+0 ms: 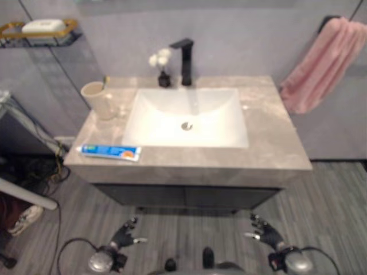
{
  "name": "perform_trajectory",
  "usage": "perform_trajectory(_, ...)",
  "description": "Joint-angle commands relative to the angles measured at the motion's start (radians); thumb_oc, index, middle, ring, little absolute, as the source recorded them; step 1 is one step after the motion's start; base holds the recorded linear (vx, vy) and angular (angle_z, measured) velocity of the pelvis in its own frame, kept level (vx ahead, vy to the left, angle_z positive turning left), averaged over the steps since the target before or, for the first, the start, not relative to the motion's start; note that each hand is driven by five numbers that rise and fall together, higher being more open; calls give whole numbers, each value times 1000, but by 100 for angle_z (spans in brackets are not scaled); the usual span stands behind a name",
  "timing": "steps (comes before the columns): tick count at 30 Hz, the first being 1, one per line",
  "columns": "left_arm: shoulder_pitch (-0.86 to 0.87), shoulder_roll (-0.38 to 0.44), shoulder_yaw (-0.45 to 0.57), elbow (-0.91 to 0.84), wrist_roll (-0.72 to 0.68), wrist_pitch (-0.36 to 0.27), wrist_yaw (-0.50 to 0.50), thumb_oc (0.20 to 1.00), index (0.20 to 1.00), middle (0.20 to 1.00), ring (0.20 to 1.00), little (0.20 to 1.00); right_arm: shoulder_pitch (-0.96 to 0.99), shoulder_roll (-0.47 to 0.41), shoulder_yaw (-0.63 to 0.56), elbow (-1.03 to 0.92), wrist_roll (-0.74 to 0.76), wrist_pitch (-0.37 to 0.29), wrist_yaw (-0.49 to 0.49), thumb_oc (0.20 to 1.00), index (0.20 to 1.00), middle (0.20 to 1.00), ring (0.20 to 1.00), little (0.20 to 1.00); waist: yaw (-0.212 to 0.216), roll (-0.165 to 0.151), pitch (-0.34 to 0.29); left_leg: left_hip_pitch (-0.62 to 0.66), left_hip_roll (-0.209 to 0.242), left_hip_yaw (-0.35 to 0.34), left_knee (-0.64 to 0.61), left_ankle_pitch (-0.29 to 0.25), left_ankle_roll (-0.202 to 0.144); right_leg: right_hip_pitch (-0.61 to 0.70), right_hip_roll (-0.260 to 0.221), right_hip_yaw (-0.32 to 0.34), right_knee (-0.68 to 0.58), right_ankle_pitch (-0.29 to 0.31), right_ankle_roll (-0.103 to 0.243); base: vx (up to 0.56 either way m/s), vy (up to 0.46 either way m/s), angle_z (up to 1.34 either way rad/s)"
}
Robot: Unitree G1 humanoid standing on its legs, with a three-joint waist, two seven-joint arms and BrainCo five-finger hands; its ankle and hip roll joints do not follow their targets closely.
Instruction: Put brush and paste in cup on sink, flatten towel.
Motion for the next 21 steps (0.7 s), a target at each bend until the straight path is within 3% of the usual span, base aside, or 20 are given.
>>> perform_trajectory(1,-73,39,-26,5,79,-48,22,1000,1000,1000,1000,1000,-55,-43,48,-46,-73,-37,-2,1000,1000,1000,1000,1000,-31,-34,29,-65,9,78,264,-15,5,34,-5,68,89,-134,13,21,-49,9)
perform_trajectory(3,-90,40,-34,5,82,-49,21,1000,1000,1000,1000,1000,-51,-59,39,-44,-104,-43,-22,1000,1000,1000,1000,1000,-54,-36,14,-28,62,173,92,0,12,29,-25,43,89,-142,19,38,8,13)
perform_trajectory(6,-102,47,-35,9,75,-50,22,1000,1000,1000,1000,1000,-56,-69,26,-41,-113,-43,-37,1000,1000,1000,1000,1000,-61,-27,9,-19,67,163,-5,28,16,13,-40,34,100,-143,27,49,174,41)
perform_trajectory(8,-104,50,-35,10,72,-52,29,1000,1000,1000,1000,1000,-59,-59,-7,-12,-102,-36,-53,1000,1000,1000,1000,1000,-76,5,-11,23,55,187,-67,10,21,15,-54,42,95,-140,54,172,376,2)
perform_trajectory(12,-76,91,-19,-77,62,-68,16,1000,1000,1000,1000,1000,-58,-37,-32,-13,-79,-34,-47,1000,1000,1000,1000,1000,-61,25,-26,62,24,231,-96,-12,44,30,-85,77,56,-102,81,126,319,-31)
perform_trajectory(21,47,288,39,-337,115,-105,-47,1000,1000,1000,1000,1000,-23,-25,-22,-35,-128,-43,-6,1000,1000,1000,1000,1000,-17,17,-36,69,-17,238,-101,-49,86,39,-131,83,14,-50,134,33,195,-14)
